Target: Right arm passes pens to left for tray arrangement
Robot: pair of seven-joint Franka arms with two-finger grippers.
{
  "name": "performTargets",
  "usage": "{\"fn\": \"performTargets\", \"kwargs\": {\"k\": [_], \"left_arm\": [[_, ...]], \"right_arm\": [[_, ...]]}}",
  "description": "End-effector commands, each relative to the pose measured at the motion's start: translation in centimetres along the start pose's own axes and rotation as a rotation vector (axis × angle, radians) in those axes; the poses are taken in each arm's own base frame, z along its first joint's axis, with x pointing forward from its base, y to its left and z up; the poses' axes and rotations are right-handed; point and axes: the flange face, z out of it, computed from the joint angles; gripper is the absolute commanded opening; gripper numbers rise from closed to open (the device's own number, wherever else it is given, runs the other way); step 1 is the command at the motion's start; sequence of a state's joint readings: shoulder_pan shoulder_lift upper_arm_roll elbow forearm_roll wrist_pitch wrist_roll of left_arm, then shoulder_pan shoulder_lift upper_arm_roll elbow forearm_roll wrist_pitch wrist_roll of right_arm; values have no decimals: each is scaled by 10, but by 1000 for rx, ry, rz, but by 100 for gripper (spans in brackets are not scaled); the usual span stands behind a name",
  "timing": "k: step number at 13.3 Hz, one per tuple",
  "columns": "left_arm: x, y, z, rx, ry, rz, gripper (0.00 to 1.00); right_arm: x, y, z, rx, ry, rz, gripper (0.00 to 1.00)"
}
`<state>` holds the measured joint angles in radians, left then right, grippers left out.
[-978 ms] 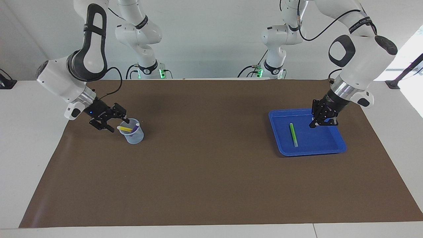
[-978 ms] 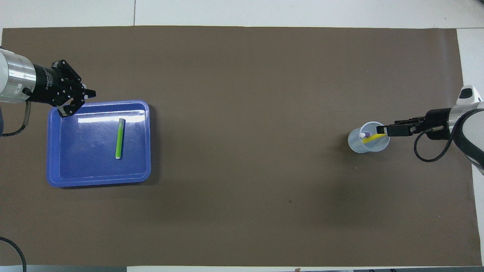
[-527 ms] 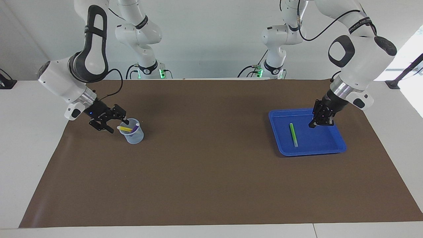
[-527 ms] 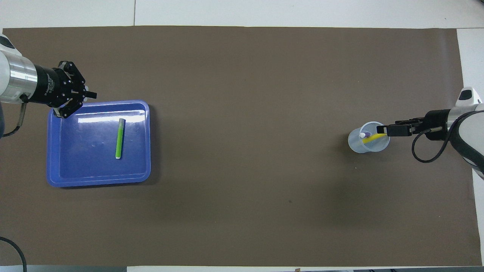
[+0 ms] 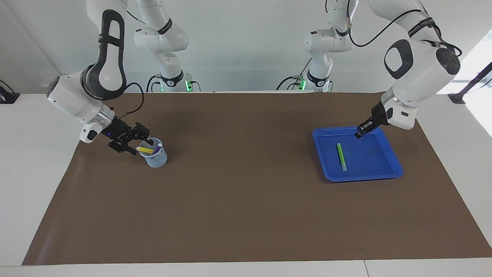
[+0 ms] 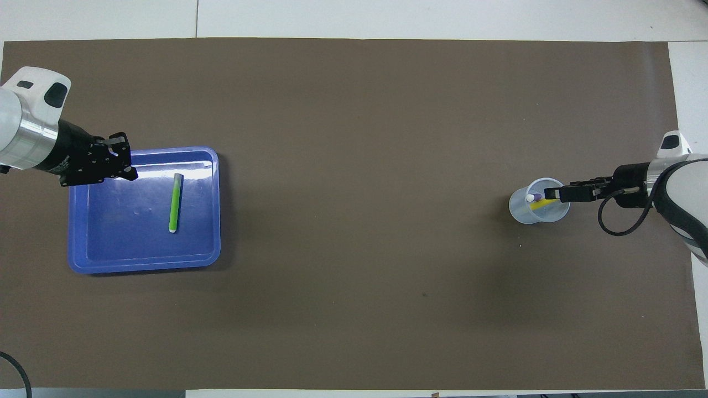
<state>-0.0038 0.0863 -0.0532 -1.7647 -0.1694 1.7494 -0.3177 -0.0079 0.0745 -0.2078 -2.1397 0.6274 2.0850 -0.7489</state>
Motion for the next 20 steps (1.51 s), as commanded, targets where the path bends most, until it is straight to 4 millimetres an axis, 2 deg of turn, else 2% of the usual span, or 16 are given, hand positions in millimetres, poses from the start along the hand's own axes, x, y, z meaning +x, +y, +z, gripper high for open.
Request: {"fn": "performTargets", "kwargs": {"k": [1, 5, 6, 8, 9, 16, 17, 18, 19, 20], "left_arm": [[-10, -5, -3, 55, -18, 177, 0], [-12, -3, -4, 60, -12, 190, 0], [-11, -4, -5, 58, -6, 187, 97], [-11, -4, -4, 59, -7, 185, 100], [-10, -4, -4, 59, -9, 185, 100], [-11, -3, -3, 59, -9, 186, 100], [-11, -2, -4, 59, -7, 187, 77], [-12, -2, -4, 60, -10, 186, 4], [-11, -3, -4, 60, -12, 182, 0], [-11, -4, -4, 60, -11, 180, 0]], "right_arm": [[1, -1, -12, 40, 14, -14, 90], [1, -2, -13, 39, 17, -14, 82], [0, -3, -12, 40, 15, -16, 75], [0, -3, -12, 43, 12, -16, 60], [0, -3, -12, 43, 12, -16, 57], [-1, -6, -8, 44, 4, -19, 55], [-1, -6, -8, 45, 5, -20, 55], [-1, -6, -8, 44, 2, -19, 55], [-2, -7, -7, 46, 1, -21, 55], [-2, -7, -7, 45, 0, -21, 55]]}}
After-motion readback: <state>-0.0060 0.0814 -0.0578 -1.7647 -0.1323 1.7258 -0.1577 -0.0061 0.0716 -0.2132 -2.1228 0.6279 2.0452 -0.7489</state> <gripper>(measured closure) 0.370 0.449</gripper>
